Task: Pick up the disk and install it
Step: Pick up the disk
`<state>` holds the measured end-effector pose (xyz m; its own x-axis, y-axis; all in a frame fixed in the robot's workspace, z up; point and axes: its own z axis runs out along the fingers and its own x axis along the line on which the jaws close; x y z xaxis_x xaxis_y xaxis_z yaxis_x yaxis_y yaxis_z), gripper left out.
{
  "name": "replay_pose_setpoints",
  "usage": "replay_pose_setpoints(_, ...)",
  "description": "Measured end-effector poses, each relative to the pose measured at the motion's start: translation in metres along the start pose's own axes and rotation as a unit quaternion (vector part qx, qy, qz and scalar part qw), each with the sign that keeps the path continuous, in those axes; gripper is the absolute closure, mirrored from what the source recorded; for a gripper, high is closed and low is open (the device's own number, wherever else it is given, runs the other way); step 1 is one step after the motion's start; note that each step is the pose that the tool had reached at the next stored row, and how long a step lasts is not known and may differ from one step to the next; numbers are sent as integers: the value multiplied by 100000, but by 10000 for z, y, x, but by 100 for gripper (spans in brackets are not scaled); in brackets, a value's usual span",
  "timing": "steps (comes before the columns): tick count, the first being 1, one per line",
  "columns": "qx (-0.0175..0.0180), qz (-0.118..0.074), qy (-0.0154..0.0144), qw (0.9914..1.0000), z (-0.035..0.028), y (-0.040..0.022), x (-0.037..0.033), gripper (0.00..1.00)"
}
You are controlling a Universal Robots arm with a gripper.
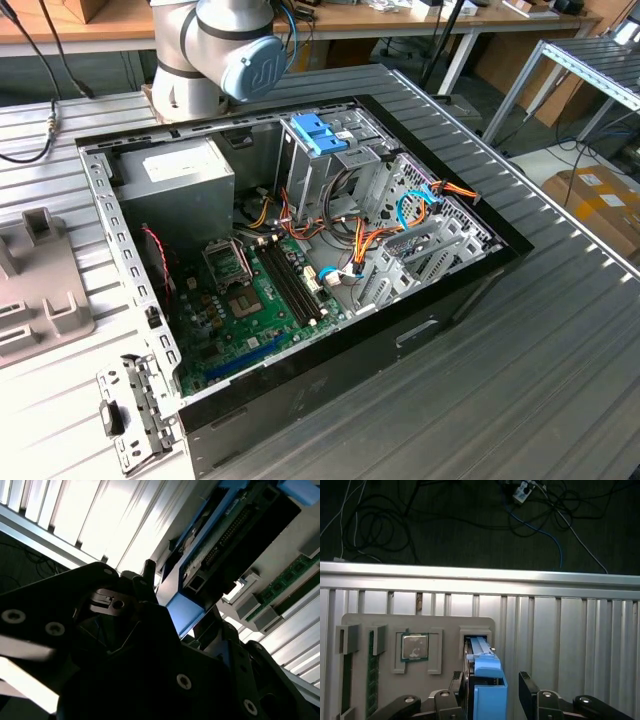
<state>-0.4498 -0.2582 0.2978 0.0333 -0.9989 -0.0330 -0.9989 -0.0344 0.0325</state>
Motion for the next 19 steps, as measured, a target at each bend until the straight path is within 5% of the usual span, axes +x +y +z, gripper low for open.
replay_pose_setpoints(19, -27, -383, 85, 99999, 41, -44, 17, 44)
